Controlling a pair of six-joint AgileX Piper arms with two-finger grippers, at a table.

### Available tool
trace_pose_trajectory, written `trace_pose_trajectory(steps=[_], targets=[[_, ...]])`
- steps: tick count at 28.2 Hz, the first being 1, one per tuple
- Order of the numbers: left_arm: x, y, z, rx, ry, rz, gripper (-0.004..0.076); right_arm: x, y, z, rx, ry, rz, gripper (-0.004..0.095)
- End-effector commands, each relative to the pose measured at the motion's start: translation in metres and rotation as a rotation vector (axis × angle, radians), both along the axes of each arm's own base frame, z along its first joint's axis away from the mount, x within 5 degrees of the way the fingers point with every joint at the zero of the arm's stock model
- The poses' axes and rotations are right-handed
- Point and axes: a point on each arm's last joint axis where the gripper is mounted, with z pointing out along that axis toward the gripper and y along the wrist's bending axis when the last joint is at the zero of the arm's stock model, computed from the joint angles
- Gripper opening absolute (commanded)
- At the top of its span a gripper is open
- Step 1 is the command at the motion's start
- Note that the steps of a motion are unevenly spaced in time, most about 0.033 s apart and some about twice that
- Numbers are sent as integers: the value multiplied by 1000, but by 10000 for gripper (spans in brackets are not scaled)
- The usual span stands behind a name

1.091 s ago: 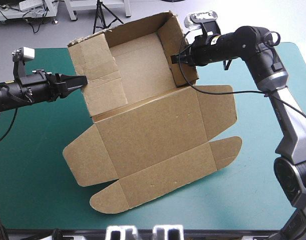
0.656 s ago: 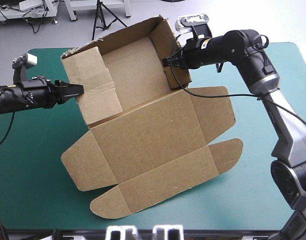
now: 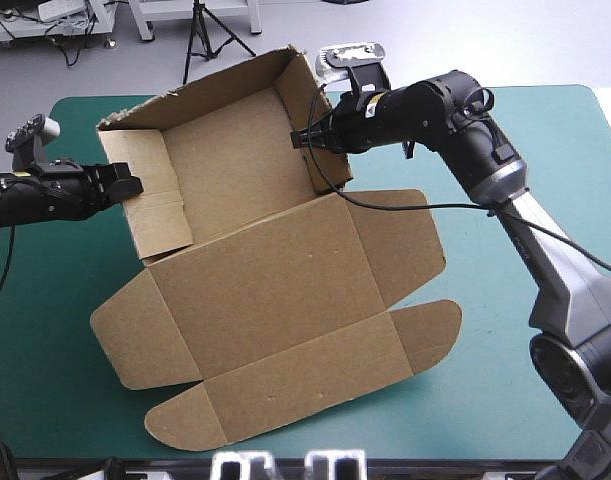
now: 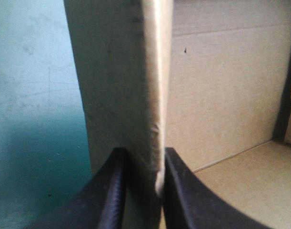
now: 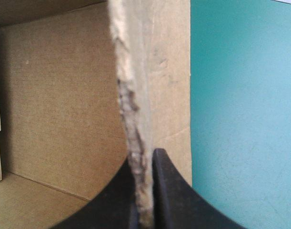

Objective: Fold the box

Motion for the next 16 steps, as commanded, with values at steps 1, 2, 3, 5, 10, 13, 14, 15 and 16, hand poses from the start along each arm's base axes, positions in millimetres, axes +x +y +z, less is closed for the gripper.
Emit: trace_pose_trajectory(steps=[1,2,3,5,10,13,14,15,16], targets=[[-1,-13,15,-60,-63,-19,39,-22,-5,40,150,-98,10,-12],[1,-16,15,-60,-70,-24,-10,-22,-5,40,141,-97,5,-12],[2,-21,16,-60,-90,-34,-8,-22,-5,39,132,-97,4,-12],[7,-38,20,-60,-150,-50,-8,-23,-5,38,110,-96,4,-12],[9,-69,26,-27,-243,-105,-8,-22,-11,31,5,-79,-11,-12],[8,-83,31,44,-273,-146,-8,-22,-17,26,-78,-53,-41,-12],[7,-87,33,66,-280,-155,-8,-22,-19,24,-94,-43,-51,-12],[6,-89,36,79,-285,-159,-8,-22,-20,23,-116,-35,-58,-12],[6,-93,38,97,-289,-171,-8,-23,-21,22,-133,-25,-60,-12]])
